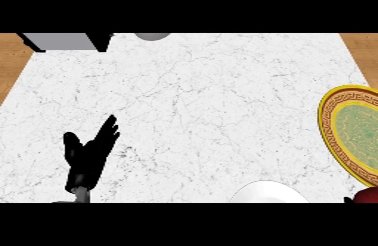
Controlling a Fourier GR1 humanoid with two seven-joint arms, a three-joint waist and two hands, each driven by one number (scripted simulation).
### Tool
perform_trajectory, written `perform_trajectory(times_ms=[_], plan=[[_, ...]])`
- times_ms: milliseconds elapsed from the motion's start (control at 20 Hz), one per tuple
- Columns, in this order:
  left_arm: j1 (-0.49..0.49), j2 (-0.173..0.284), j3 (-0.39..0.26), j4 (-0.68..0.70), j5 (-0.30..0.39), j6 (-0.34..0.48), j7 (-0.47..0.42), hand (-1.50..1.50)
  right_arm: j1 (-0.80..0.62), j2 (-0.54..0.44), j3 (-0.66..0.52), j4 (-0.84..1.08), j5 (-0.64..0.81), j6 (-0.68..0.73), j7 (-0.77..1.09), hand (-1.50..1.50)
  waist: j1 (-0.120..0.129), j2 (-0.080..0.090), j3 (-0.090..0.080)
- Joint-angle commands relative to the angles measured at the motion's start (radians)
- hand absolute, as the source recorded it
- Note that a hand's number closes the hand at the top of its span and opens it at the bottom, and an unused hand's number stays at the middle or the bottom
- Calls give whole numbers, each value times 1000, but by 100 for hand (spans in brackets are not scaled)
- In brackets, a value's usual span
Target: Pick the tomato from the plate and place it in the plate
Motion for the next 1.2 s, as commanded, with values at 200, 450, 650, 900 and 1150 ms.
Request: perform_trajectory(times_ms=[200,450,650,900,1150], plan=[[-21,17,21,-4,26,-31,23,0,-383,-33,-230,529,-157,100,-150,150,21,5,0],[-8,-1,4,53,-2,-39,-52,0,-615,-118,-305,898,-195,238,-279,150,25,7,0],[-31,5,8,-31,23,-33,67,0,-801,-95,-293,1189,-140,242,-400,150,35,8,0],[-43,-19,-15,39,-35,-7,-18,0,-860,-194,-238,1394,-45,281,-257,150,53,16,0],[-73,-27,-20,53,-15,-34,-2,0,-978,-217,-152,1577,63,377,-292,-150,62,21,3]])
